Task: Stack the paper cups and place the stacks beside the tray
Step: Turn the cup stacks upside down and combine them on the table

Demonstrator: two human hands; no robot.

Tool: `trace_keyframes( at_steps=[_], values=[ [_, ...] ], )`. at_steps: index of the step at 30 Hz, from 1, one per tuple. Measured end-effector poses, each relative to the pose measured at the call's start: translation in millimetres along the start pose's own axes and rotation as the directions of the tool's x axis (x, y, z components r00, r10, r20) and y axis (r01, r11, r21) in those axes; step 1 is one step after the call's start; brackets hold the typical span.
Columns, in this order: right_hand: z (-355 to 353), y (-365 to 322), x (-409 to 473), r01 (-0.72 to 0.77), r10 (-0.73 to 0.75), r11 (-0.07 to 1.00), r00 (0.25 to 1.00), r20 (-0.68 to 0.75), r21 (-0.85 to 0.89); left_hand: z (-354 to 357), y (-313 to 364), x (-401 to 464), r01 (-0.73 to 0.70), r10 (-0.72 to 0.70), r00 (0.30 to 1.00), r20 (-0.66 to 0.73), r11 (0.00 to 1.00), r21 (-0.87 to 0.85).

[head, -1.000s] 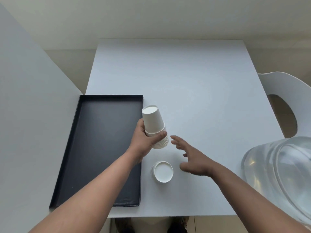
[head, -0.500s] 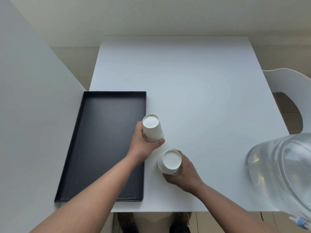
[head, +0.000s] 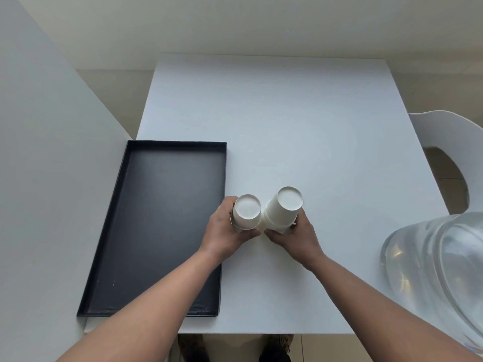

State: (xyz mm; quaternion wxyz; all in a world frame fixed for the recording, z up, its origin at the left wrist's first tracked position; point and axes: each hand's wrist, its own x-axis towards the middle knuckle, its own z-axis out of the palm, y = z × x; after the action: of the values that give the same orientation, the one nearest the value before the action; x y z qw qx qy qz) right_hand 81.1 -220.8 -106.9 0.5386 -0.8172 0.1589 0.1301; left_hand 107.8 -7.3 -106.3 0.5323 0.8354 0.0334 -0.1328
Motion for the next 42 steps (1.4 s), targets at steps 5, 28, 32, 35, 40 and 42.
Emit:
trace_keyframes(
  at_steps=[5,28,32,35,40,42],
  values=[
    [2,-1,2,0.022,-0.022,1.0,1.0,-0.001,0.013,0,3,-1,0.006,-0.006,1.0,0.007,0.999,0.035],
    [-25,2,-17,0.15,-0.131,0.915,0.988,-0.077,0.374,55,105,-39,-0.348,0.348,0.937,-0.017,0.938,-0.001],
    [-29,0,-25,0.174,-0.17,0.898,0.984,-0.047,0.405,67,109,-28,-0.167,0.172,0.984,0.052,0.982,-0.083],
    [-32,0,-28,0.164,-0.169,0.902,0.985,-0.022,0.398,70,108,-20,-0.117,0.123,0.99,0.072,0.99,-0.081],
    [-36,1,-30,0.151,-0.157,0.927,0.988,-0.011,0.343,61,107,-14,-0.043,0.052,0.994,0.096,0.995,-0.089],
    [-36,1,-29,0.156,-0.167,0.931,0.986,0.006,0.329,59,106,-13,-0.025,0.036,0.994,0.099,0.994,-0.102]
  ],
)
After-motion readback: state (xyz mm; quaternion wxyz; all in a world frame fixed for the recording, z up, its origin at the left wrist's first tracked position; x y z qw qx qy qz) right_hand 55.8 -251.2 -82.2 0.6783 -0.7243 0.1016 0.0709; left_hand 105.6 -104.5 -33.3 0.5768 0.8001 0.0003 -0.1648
